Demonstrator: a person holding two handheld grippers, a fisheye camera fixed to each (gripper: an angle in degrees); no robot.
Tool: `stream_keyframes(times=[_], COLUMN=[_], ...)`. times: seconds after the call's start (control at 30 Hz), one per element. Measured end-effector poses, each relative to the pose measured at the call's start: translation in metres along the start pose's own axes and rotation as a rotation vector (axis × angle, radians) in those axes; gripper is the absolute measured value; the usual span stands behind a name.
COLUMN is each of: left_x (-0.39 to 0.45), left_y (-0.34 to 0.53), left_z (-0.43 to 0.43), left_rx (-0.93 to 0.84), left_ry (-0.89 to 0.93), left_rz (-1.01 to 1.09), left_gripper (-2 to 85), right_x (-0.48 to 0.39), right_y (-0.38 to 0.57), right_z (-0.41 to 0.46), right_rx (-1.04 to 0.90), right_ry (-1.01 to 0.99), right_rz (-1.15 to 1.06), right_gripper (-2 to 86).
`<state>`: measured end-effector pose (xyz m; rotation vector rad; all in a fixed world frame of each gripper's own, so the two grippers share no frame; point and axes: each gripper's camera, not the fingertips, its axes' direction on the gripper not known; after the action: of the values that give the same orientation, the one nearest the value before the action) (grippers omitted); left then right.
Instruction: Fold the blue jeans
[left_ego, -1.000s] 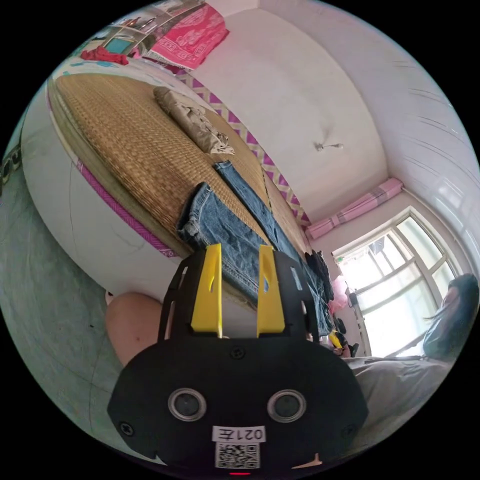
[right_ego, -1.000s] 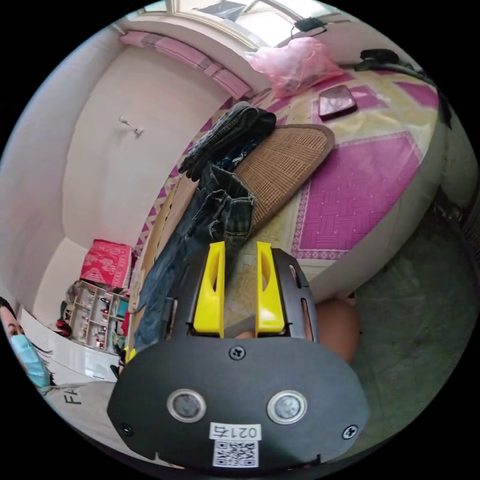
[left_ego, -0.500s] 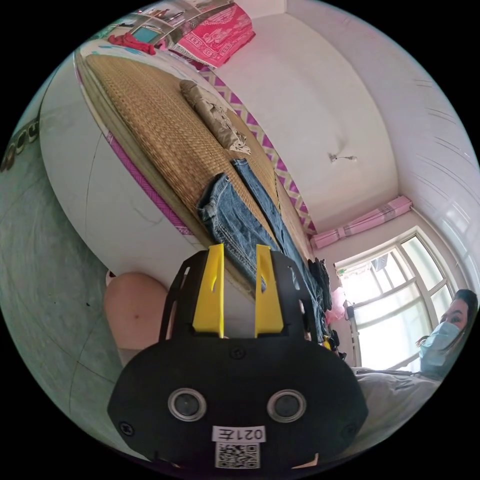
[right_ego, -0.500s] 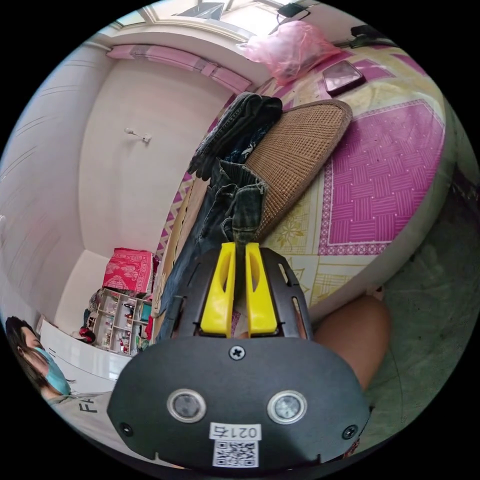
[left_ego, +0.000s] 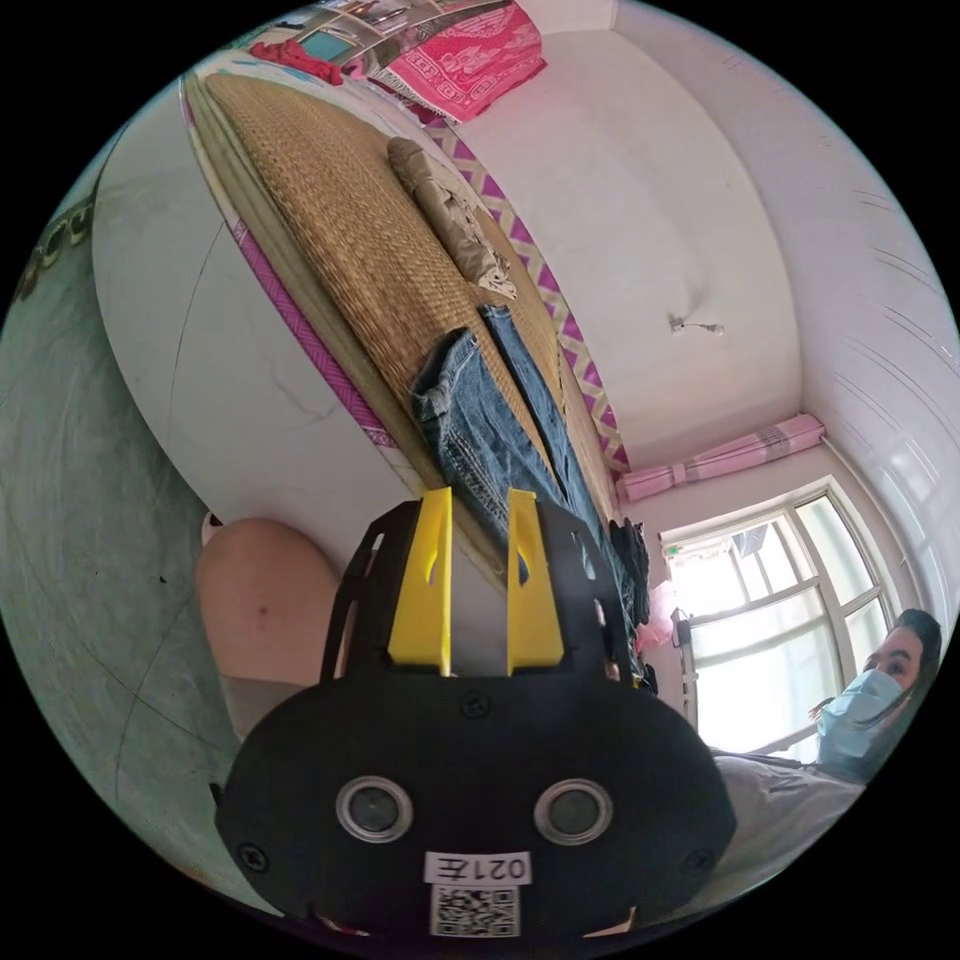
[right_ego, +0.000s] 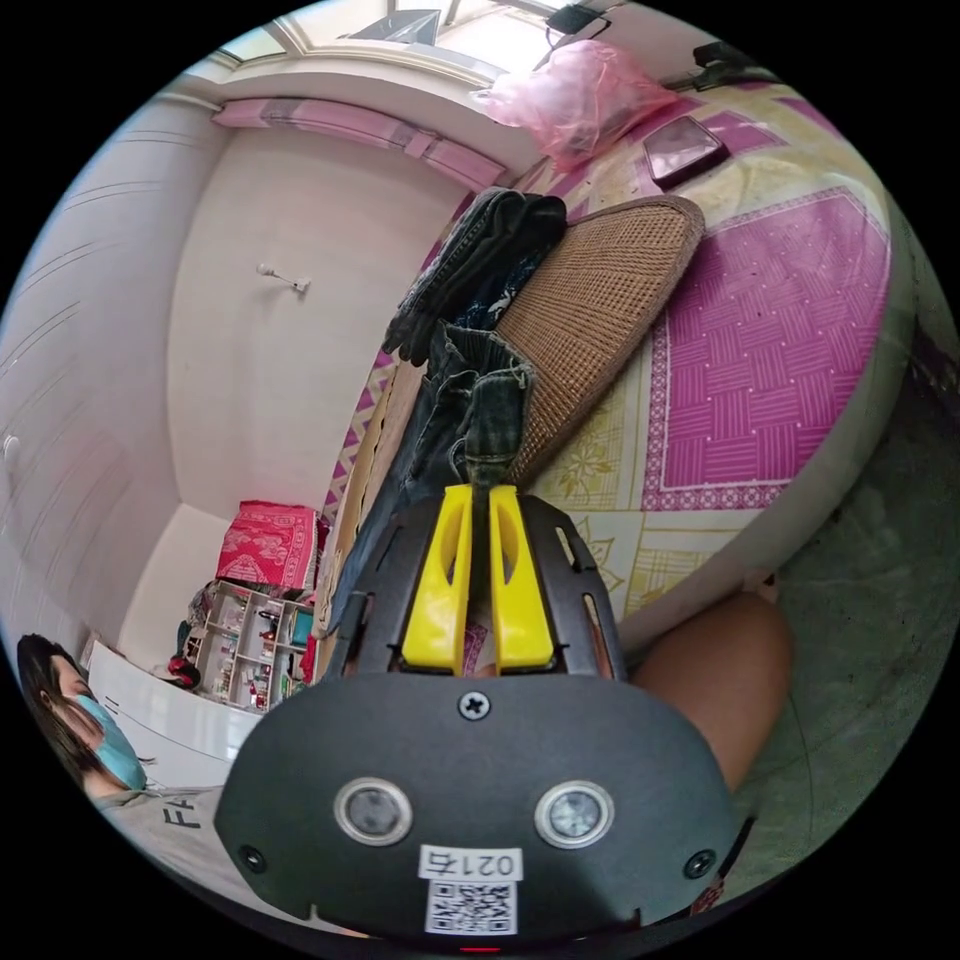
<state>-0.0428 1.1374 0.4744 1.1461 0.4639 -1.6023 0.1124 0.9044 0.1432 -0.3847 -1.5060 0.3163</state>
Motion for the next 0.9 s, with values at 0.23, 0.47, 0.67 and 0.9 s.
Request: stream_keyframes(times=[0.23,0.47,0.67,0.9], left_x=[-0.019,-0.033,0.007,0.112], left_y=[0.009,0.018,-0.002,-0.083], left_z=[0.03,0.046,0.063,0.114], left_rx=[-0.004,0.013,-0.048,-0.148], left_ry=[0.063,0.089,0.057,0.018], left_rz=[-0.035,-0.129,-0.011,0.191], left_gripper=[5.6,-0.6,-0.9,-0.9], right_x=[-0.003,-0.004,-0.012,-0.03], right_y=[-0.001,-0.009,-0.031,-0.091], right_z=[0.005,0.004,-0.002,-0.002], right_rx=[0.018,0.026,-0.014,-0.099], right_ry=[0.005,0.017,-0.039,-0.2], right_rz=[-0.046,-0.017,0.0,0.104], right_gripper=[0.8,0.4,0.1,-0.1])
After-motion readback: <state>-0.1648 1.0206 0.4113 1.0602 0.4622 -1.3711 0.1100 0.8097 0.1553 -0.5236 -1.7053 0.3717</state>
